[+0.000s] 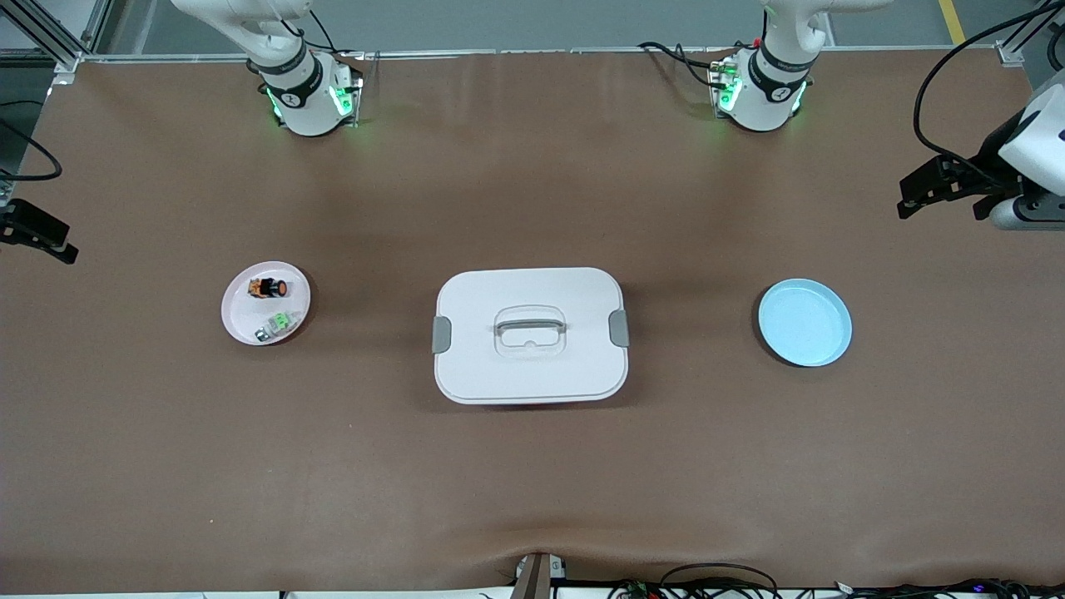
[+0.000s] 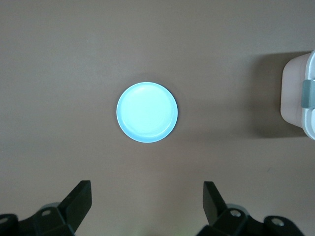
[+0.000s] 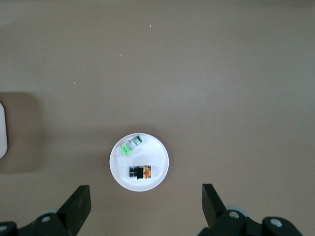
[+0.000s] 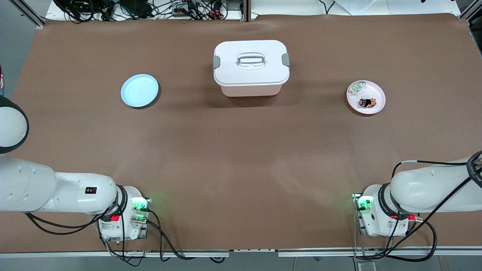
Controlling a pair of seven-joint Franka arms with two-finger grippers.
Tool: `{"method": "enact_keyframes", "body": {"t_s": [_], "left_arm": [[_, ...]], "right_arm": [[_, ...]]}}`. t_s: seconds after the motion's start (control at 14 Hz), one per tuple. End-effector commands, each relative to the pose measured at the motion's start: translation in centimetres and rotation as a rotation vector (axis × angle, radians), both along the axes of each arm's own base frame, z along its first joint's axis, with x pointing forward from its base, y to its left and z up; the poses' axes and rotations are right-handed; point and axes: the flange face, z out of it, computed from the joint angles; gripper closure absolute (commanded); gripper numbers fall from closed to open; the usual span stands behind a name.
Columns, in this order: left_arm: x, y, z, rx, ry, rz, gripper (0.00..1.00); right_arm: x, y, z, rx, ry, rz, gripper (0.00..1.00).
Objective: Transfer orange switch to right arm and place
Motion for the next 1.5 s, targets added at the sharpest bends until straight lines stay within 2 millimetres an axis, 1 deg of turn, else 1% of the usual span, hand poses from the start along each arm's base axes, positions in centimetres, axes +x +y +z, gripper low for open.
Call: {"method": "enact_keyframes", "body": {"t_s": [0.0,0.07,0.14,0.21,0.43,0.71,1.21,1.43], "left_arm": [[-0.2,0.0,0.2,0.009,0.008,-0.009,0.00],[-0.2,0.0,0.2,0.009,0.008,-0.010,0.00],[-0.2,0.1,0.2,0.010,0.008,-0.010,0.00],[-0.2,0.2,0.2,0.009,0.008,-0.007,0.00],[-0.2,0.1,0.2,0.009,0.008,-0.009,0.00],[-0.2,0.1,0.2,0.009,0.008,-0.009,0.00],[-0.2,0.2,0.2,0.009,0.008,-0.007,0.00],[-0.2,0.1,0.2,0.009,0.009,-0.009,0.00]], "right_arm": [[-0.5,1.0,0.3,0.026,0.062,-0.009,0.00],[-0.9,1.1,0.3,0.029,0.085,-0.008,0.00],[-1.3,0.9,0.7,0.029,0.086,-0.011,0.00],[-1.3,1.0,0.7,0.029,0.085,-0.009,0.00],[-1.2,0.9,1.6,0.043,0.059,-0.011,0.00],[-1.7,-0.1,1.4,0.106,0.076,-0.025,0.00],[-1.8,-0.1,1.9,0.085,0.066,-0.013,0.00],[-1.8,-0.6,2.0,0.050,0.061,-0.008,0.00]]}}
